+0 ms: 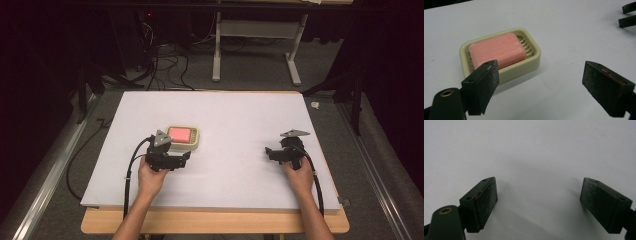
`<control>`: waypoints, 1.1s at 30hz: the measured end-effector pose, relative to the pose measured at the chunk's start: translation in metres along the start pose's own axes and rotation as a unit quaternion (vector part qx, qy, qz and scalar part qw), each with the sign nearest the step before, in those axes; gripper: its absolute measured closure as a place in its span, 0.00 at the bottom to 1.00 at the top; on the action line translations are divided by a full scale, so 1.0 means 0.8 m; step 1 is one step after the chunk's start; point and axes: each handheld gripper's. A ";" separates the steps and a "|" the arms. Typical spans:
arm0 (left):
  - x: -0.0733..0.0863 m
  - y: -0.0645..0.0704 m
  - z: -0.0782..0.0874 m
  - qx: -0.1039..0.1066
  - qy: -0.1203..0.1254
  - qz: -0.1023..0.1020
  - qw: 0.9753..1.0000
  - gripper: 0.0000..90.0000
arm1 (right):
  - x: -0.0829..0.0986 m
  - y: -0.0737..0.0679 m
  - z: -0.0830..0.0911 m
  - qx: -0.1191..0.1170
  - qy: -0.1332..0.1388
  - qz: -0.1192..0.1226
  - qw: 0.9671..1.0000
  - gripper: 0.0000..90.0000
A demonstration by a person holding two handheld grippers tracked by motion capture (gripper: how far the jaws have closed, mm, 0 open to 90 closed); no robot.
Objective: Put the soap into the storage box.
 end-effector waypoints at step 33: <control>0.038 0.011 -0.007 0.013 -0.015 0.013 1.000 0.17 | 0.000 0.000 0.000 0.000 0.000 0.000 1.000 0.17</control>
Point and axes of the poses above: each handheld gripper's, and its own axes: z roughly backward along the jaws, x roughly out of its underside, y roughly to its right, and after that the axes turned 4 degrees about x, right-handed
